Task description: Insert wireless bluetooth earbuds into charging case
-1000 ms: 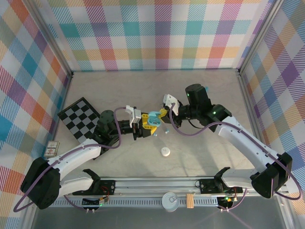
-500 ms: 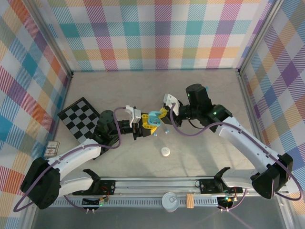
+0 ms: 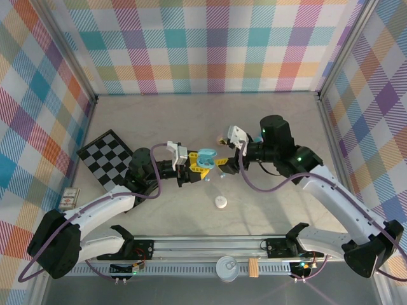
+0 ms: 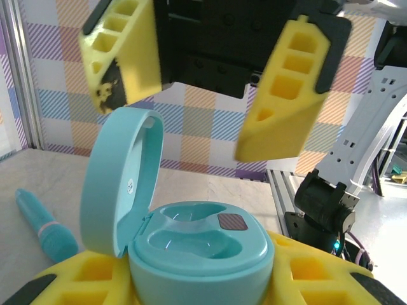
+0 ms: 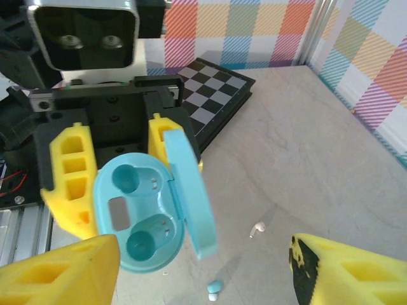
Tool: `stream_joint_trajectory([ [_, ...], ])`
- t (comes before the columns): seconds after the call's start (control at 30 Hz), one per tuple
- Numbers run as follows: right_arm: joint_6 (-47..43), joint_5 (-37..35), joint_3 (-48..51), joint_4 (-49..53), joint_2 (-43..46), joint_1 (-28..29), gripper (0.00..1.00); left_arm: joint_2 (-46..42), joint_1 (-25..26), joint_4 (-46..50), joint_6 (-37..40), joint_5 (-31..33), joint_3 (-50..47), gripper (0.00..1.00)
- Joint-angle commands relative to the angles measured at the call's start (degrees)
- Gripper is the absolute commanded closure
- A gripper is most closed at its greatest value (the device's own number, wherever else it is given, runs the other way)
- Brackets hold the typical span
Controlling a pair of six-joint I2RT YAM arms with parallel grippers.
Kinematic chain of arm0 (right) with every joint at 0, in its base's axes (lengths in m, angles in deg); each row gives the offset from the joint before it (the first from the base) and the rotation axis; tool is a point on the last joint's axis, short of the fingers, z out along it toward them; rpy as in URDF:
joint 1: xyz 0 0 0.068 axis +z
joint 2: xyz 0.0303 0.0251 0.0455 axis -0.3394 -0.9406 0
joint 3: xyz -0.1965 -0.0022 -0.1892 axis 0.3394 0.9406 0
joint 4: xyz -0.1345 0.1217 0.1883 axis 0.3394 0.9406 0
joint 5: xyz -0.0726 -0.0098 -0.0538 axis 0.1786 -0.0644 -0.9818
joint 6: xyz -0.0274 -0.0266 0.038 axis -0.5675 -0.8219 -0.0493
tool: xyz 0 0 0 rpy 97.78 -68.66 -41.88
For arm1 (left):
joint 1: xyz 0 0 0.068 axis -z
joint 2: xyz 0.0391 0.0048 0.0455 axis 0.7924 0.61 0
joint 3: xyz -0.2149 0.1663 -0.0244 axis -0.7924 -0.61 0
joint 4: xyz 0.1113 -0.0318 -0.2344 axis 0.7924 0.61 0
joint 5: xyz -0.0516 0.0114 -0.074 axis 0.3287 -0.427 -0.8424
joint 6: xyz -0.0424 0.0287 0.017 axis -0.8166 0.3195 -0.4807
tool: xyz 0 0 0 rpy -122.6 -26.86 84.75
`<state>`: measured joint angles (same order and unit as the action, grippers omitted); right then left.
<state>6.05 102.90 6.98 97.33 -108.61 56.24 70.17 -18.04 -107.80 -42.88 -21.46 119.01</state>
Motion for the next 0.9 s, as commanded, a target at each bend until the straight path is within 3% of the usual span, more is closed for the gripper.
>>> stream_joint_trajectory([
  [0.0,1.82,3.17,1.64,-3.52,3.47,-0.82,0.28,-0.88,-0.45,-3.93,-0.81,-0.04,-1.17,0.72],
  [0.2,15.1,2.23,7.43,-13.09,8.92,-6.46,0.26,-1.49,-1.45,-5.9,-2.25,0.2,-2.14,0.72],
  [0.3,27.71,-3.33,10.78,-18.1,10.0,-11.02,0.24,-2.17,-1.89,-6.52,-2.61,0.22,-2.61,0.72],
  [0.37,35.42,-8.9,11.28,-16.3,8.92,-13.16,0.24,-2.83,-2.15,-6.37,-2.69,0.33,-2.86,0.72],
  [0.5,43.27,-13.0,9.53,-8.07,2.48,-14.43,0.27,-3.66,-2.45,-6.32,-2.78,0.23,-3.07,0.72],
  [0.77,53.27,-5.36,10.91,-8.39,-12.0,-13.88,0.33,-4.75,-2.55,-6.54,-3.13,0.34,-3.39,0.72],
  [0.87,54.89,-7.75,8.3,-3.99,-17.93,-12.57,0.34,-4.94,-2.55,-6.63,-3.18,0.2,-3.32,0.72],
])
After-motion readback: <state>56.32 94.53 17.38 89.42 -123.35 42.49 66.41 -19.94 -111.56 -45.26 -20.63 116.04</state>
